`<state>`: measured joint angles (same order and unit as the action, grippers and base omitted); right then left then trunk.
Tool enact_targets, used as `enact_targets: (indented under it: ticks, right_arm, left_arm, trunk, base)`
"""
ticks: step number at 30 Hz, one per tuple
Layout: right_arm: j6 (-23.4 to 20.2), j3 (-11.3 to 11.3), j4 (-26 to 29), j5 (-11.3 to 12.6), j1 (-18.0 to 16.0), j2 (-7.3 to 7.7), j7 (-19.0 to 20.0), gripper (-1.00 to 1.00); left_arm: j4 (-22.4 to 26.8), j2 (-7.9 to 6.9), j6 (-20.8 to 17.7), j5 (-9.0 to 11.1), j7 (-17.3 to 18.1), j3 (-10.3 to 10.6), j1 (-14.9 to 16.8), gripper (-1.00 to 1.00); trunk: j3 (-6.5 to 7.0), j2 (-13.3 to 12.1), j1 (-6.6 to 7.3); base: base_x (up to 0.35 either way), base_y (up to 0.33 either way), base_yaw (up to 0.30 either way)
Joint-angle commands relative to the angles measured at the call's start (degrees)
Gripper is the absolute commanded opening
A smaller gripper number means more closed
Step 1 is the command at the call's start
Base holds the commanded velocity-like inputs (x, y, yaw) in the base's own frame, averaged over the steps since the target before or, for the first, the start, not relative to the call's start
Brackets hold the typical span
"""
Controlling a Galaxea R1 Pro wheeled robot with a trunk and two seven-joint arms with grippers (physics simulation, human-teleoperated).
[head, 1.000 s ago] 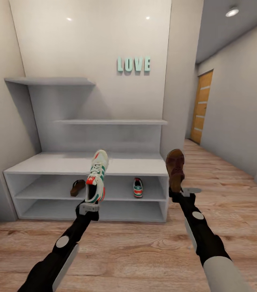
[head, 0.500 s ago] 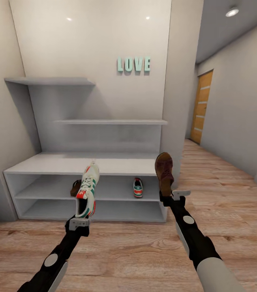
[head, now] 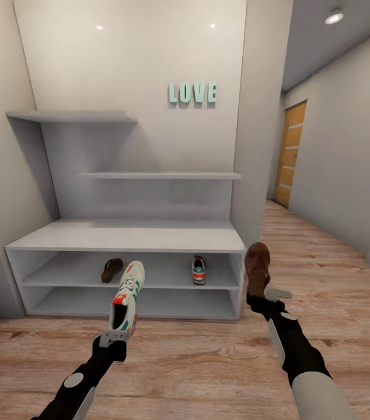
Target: Pick up the two gym shoes and the two sandals from the corridor floor and place them onto the hallstand (shoe rack) in the corridor, making sure they are on the rack and not on the floor. Arrange them so the two gym shoes are next to each other and the two sandals are next to each other.
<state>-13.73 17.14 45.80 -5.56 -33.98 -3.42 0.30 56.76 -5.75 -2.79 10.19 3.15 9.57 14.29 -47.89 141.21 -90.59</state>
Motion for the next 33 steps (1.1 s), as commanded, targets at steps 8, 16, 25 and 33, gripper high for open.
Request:
enact_targets:
  ticks: [8, 16, 25, 33]
  right_arm:
    - [-8.3, 9.71, 0.88, 0.27, -0.04, 2.78, 0.22, -1.0]
    - [-13.21, 16.83, 1.29, 0.55, -0.04, 7.14, 0.23, -1.0]
    - [-25.88, 23.16, 6.94, 0.57, -0.04, 12.29, 0.24, -1.0]
    - [-33.84, 24.73, 17.4, 0.47, -0.04, 12.87, 0.1, -1.0]
  left_arm:
    - [5.38, -0.05, -5.46, 0.53, 0.1, 0.1, 0.04, -1.0]
    - [8.58, 0.02, -12.45, 0.49, 0.05, 0.1, 1.65, -1.0]
    - [8.8, 0.37, -21.62, 0.44, 0.02, 0.15, 5.91, -1.0]
    - [8.77, 2.74, -32.31, 0.3, 0.01, 0.22, 10.19, -1.0]
  trunk:
    - [-0.06, 0.03, 0.01]
    - [-0.06, 0.03, 0.01]
    - [-0.06, 0.03, 0.01]
    - [-0.06, 0.03, 0.01]
  base:
    - [0.0, 0.0, 0.0]
    - [0.0, 0.0, 0.0]
    - [0.0, 0.0, 0.0]
    - [0.0, 0.0, 0.0]
